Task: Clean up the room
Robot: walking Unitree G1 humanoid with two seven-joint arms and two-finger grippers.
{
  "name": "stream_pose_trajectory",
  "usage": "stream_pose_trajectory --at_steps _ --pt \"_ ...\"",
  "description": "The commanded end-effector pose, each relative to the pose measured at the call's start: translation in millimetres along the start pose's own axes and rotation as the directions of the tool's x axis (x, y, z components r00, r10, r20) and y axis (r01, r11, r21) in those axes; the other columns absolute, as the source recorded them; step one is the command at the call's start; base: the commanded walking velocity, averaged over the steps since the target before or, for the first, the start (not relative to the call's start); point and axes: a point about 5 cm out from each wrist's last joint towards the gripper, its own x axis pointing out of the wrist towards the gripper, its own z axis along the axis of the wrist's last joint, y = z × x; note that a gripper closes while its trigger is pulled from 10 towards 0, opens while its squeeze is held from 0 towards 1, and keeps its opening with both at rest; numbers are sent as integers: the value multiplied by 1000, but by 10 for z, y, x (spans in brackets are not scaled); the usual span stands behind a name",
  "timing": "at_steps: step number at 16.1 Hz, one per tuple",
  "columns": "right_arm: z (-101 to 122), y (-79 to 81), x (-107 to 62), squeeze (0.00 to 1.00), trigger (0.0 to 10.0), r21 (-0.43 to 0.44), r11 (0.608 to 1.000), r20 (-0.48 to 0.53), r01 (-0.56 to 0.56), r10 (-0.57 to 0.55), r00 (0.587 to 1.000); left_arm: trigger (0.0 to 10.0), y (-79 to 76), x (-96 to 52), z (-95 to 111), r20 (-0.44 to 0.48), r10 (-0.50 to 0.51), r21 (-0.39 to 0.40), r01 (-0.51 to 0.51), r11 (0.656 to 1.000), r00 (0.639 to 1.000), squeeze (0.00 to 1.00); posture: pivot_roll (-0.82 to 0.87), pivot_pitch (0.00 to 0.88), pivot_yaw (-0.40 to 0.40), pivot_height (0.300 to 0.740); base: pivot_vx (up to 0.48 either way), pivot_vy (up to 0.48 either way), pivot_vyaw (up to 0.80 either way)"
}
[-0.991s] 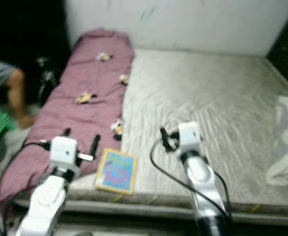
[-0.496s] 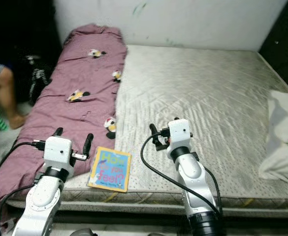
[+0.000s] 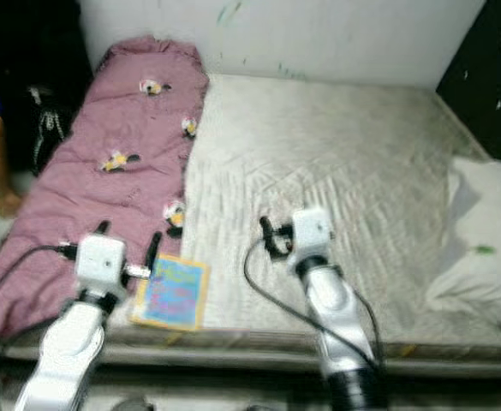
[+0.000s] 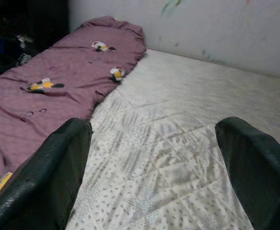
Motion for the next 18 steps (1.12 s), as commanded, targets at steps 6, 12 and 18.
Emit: stream_pose_trajectory --at_steps 6,12,18 --pt "-29 -94 -29 0 10000 -19 999 -15 31 -31 999 10000 -61 11 2 -6 -16 -13 16 1000 1000 0 21 0 -61 740 0 -349 0" --pt "-30 -97 -31 0 10000 -21 999 -16 33 -33 999 10000 -62 8 0 -7 -16 -16 16 1000 1000 0 20 0 -61 740 0 -350 0" --pt "-28 -104 -35 0 10000 -23 999 -15 37 -37 999 10000 -68 6 -1 -9 -16 -18 16 1000 1000 0 18 0 -62 740 0 -348 0"
